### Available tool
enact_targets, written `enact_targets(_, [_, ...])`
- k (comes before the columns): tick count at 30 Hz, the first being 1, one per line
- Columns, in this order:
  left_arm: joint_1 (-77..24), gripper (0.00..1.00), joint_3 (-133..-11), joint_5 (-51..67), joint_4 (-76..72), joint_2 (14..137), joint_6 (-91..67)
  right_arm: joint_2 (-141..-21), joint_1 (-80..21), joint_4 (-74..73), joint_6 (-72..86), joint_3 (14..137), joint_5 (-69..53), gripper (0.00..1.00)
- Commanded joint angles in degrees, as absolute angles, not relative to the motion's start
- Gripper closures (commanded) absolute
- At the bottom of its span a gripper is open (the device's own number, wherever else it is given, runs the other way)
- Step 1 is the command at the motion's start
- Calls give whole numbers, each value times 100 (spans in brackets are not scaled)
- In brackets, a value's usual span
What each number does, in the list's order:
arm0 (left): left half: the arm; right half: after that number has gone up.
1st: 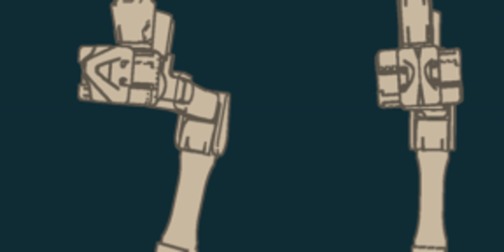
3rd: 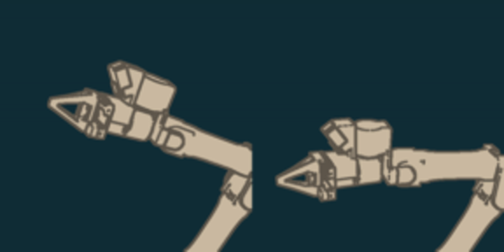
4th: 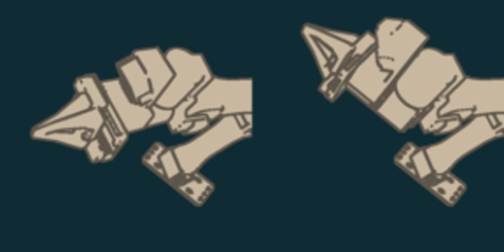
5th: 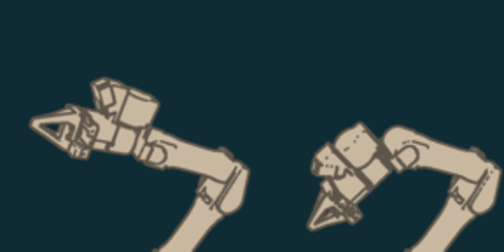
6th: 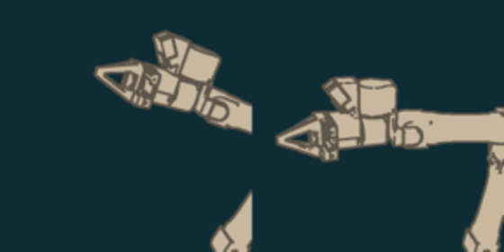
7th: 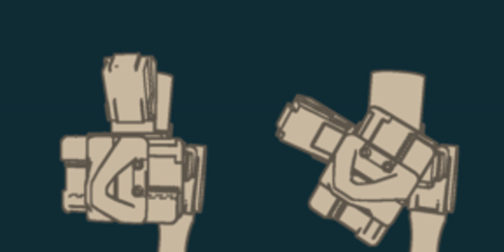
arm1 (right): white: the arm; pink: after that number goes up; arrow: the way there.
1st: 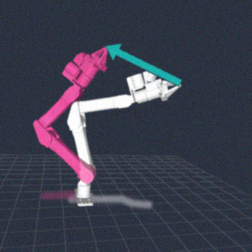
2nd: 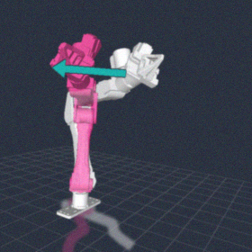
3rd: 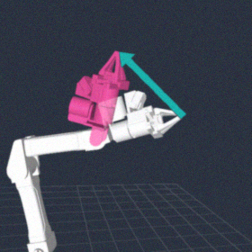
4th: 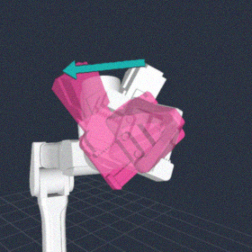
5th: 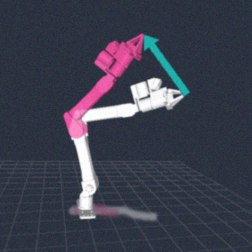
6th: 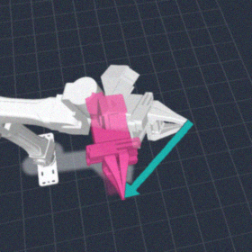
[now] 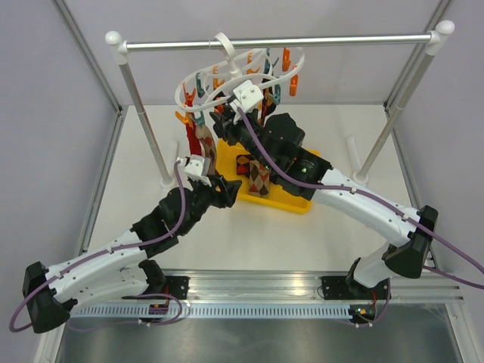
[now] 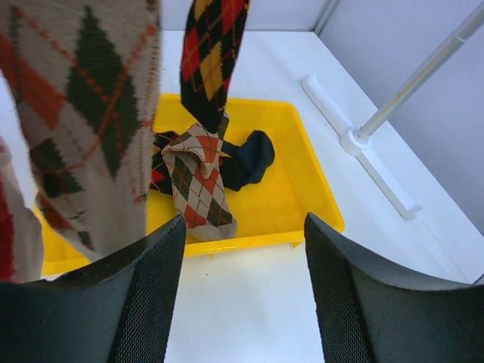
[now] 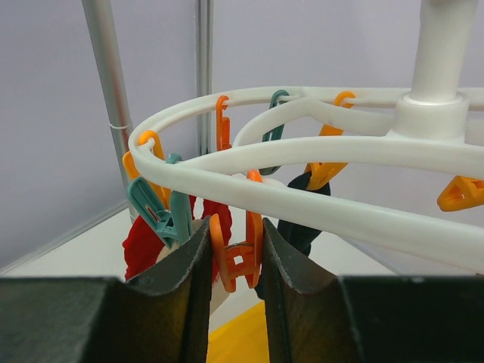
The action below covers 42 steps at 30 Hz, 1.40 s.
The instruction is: Remove the socks clipped to the hanger
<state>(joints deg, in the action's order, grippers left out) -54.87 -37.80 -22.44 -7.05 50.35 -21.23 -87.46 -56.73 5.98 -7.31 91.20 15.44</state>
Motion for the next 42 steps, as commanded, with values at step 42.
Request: enact_targets(42, [-5247,23,-5273,-4034,-378,5616,-2285,-8438,-5669,519,-756,9035,1555,92])
